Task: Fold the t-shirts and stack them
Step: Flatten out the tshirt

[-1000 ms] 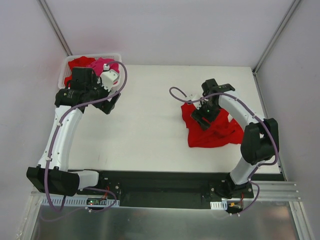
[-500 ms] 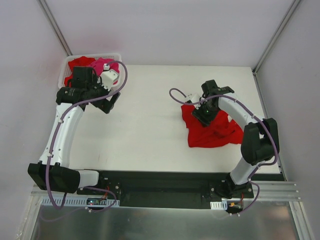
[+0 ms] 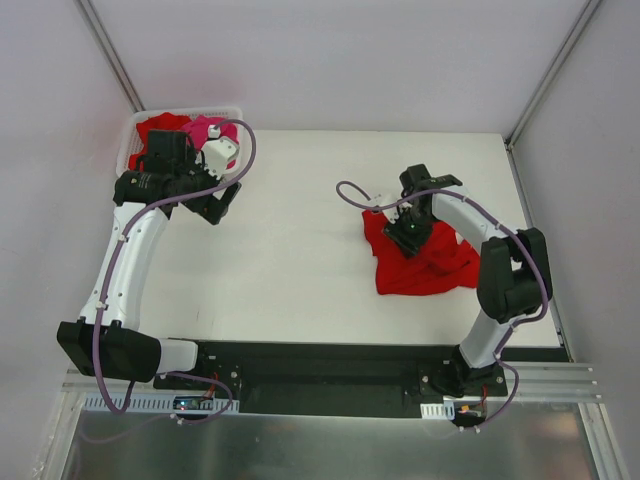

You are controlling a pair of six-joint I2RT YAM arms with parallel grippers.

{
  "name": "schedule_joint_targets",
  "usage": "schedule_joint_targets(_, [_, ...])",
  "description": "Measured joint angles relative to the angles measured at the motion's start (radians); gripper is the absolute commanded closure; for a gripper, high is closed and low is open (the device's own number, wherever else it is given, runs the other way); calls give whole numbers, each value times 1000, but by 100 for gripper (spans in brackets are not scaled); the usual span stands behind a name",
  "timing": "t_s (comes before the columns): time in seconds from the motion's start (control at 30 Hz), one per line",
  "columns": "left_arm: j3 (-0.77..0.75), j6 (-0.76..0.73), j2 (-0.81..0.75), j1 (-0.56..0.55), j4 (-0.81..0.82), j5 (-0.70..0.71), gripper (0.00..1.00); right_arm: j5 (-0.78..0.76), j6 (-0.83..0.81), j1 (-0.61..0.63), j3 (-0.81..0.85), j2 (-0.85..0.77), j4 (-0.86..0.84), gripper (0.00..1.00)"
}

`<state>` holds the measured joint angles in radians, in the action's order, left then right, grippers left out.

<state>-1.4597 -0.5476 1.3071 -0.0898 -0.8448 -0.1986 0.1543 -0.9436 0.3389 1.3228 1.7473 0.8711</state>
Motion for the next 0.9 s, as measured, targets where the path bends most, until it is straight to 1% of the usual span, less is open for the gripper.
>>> schedule_joint_targets(0.07, [0,-3,0,0,1,0,5,3,-1,0,-3,6,0,59])
schedule_joint_targets(0.1, [0,-5,0,0,1,1,5,4,-1,0,-5,9,0,65])
schedule_joint_targets(0.13, [0,-6,0,0,1,1,4,5,-2,0,-5,12,0,74])
schedule_joint_targets(0.17, [0,-8,0,0,1,1,5,7,-4,0,-5,15,0,80])
schedule_joint_targets(0.2, [0,-10,0,0,1,1,5,9,-7,0,-5,18,0,93])
schedule_joint_targets(0.23, [0,-12,0,0,1,1,5,10,-8,0,-5,19,1,97])
schedule_joint_targets(0.27, [0,-13,0,0,1,1,4,11,-10,0,-5,19,2,99])
schedule_joint_targets(0.53, [-2,-15,0,0,1,1,4,15,-9,0,22,19,50,99])
schedule_joint_targets(0.73, [-13,-18,0,0,1,0,4,8,-13,11,179,-35,117,99])
schedule_joint_targets(0.9, [-22,-19,3,0,1,0,4,-39,-56,72,356,-166,136,99])
